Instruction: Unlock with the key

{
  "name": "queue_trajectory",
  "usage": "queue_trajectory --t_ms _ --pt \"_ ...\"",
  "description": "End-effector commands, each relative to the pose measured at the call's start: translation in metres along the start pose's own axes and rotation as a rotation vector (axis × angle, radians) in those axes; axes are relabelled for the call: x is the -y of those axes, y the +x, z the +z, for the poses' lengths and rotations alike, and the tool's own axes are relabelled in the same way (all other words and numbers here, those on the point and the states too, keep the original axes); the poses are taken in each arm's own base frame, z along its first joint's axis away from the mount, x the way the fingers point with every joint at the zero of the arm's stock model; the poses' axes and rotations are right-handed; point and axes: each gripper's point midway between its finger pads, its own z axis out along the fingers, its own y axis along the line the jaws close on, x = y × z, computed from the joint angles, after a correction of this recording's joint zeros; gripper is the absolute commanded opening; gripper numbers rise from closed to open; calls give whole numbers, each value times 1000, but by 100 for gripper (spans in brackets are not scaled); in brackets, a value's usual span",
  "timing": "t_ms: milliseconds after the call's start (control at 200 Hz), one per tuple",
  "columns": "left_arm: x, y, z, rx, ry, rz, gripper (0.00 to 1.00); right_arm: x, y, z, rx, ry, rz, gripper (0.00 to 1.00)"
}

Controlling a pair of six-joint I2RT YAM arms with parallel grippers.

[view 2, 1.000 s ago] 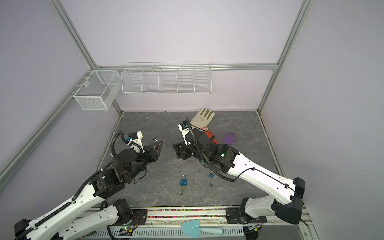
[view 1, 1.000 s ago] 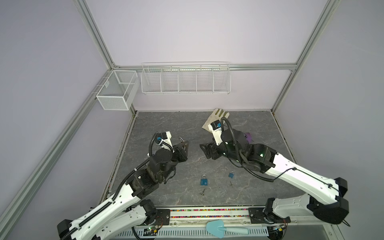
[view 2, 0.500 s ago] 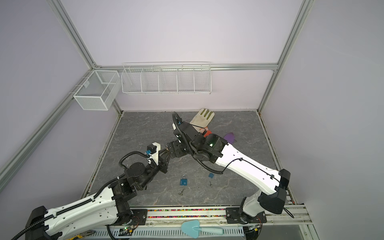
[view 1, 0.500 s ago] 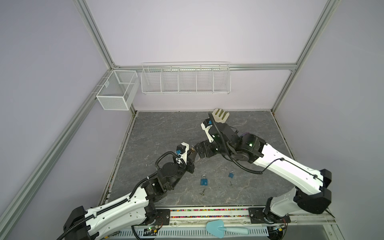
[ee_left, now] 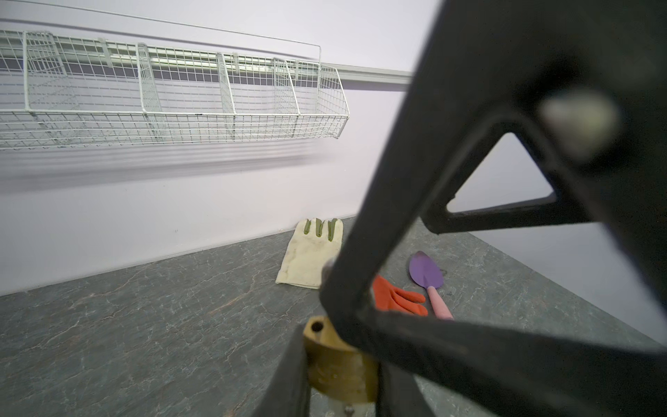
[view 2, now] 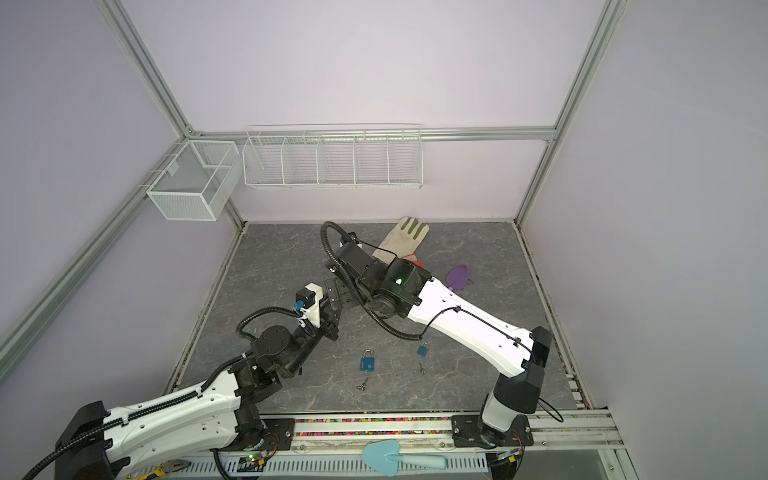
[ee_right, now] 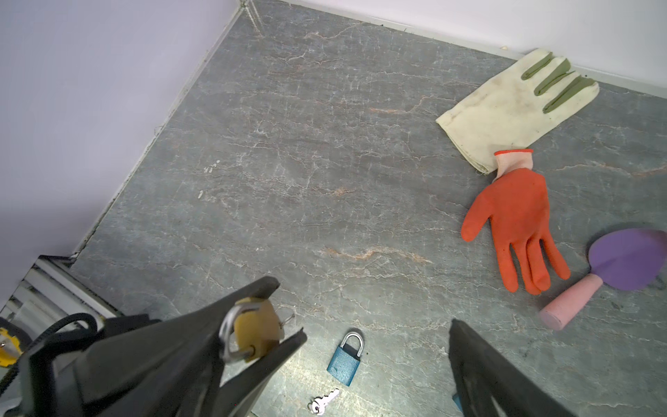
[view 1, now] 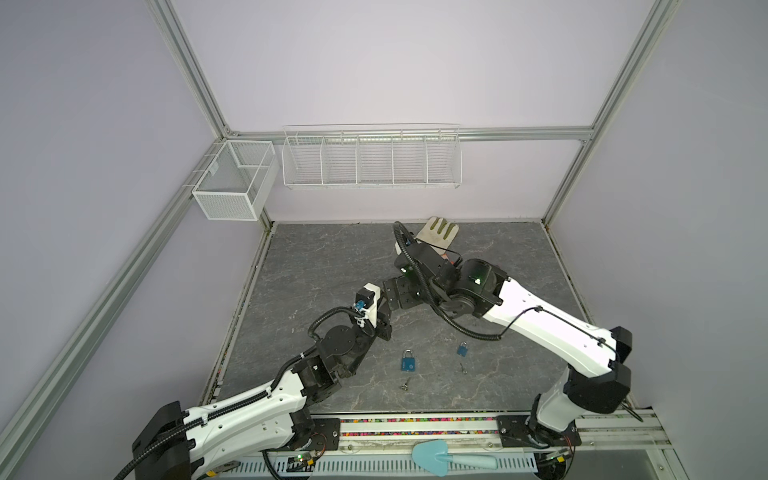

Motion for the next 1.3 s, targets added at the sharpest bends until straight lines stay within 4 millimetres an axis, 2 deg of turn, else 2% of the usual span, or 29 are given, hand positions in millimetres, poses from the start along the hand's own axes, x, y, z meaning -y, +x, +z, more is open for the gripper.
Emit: queue_trajectory --t_ms 0,275,585,805,1294 --pt "-3 -4 1 32 -28 20 0 8 -1 5 -7 85 -7 98" --pt "-3 -2 0 50 -41 47 0 22 -5 13 -20 226 -51 99" --pt "-1 3 3 58 -42 128 0 33 -7 5 -37 270 -69 100" --pt "0 3 1 75 -33 142 0 39 -1 8 -84 271 -86 99" --pt "-2 3 1 73 -42 110 0 50 1 -14 -68 235 -83 98"
